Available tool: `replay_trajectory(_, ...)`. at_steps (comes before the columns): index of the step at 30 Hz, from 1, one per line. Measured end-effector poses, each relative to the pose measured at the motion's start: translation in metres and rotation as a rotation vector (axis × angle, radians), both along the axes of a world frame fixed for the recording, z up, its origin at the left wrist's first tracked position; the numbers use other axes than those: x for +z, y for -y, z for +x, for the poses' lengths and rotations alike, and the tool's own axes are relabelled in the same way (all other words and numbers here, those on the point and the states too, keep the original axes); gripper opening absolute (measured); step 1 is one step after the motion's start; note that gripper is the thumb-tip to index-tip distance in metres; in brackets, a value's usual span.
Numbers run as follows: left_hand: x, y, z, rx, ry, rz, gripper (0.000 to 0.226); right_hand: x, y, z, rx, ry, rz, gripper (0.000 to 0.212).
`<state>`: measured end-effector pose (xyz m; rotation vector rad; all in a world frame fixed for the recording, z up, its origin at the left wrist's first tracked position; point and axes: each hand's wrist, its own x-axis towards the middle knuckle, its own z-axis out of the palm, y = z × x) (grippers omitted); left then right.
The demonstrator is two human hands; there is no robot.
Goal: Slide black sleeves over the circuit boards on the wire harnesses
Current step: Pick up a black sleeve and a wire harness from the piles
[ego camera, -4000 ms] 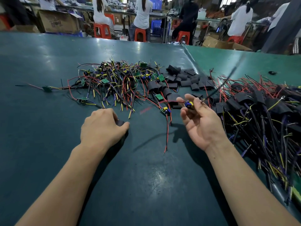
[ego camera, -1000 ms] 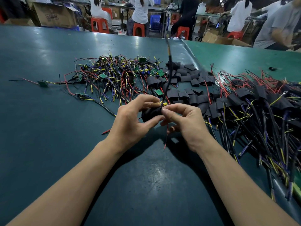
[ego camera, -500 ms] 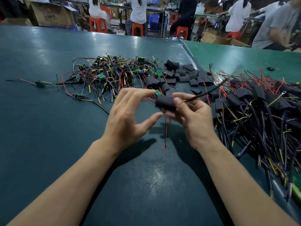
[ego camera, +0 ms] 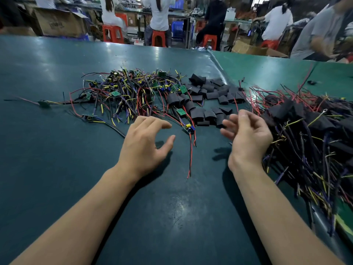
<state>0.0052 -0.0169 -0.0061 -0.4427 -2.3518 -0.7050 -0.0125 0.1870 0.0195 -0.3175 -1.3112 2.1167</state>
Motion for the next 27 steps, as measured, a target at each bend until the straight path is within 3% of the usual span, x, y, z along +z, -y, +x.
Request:
replay_trajectory(7,-0.008,0.008,-0.012,0.389,0.404,-0.049,0.053,-0.015,0.015,0.004,0.087,-0.038,0.467,0.015)
replay_trajectory(11,-0.007,0.013,-0.016,0.405,0.317,-0.071,0.031,-0.018,0.016,0.004,0.108,0.017,0.575,0.018)
replay_trajectory(17,-0.006,0.017,-0.02,0.442,0.321,0.145,0.021,-0.022,0.017,0.002,0.105,0.029,0.62,0.014)
replay_trajectory(20,-0.001,0.017,-0.019,0.44,0.232,0.311,0.017,-0.024,0.017,0.002,0.123,0.029,0.687,0.013)
replay_trajectory(23,0.009,0.008,-0.008,0.328,0.043,0.433,0.018,-0.027,0.019,0.002,0.162,0.043,0.796,0.016)
replay_trajectory(25,0.012,-0.001,0.002,0.127,0.011,0.426,0.02,-0.028,0.021,0.001,0.209,0.049,0.883,0.021)
replay_trajectory(27,0.016,-0.01,0.013,-0.149,0.031,0.404,0.024,-0.029,0.02,-0.001,0.271,0.044,0.997,0.046)
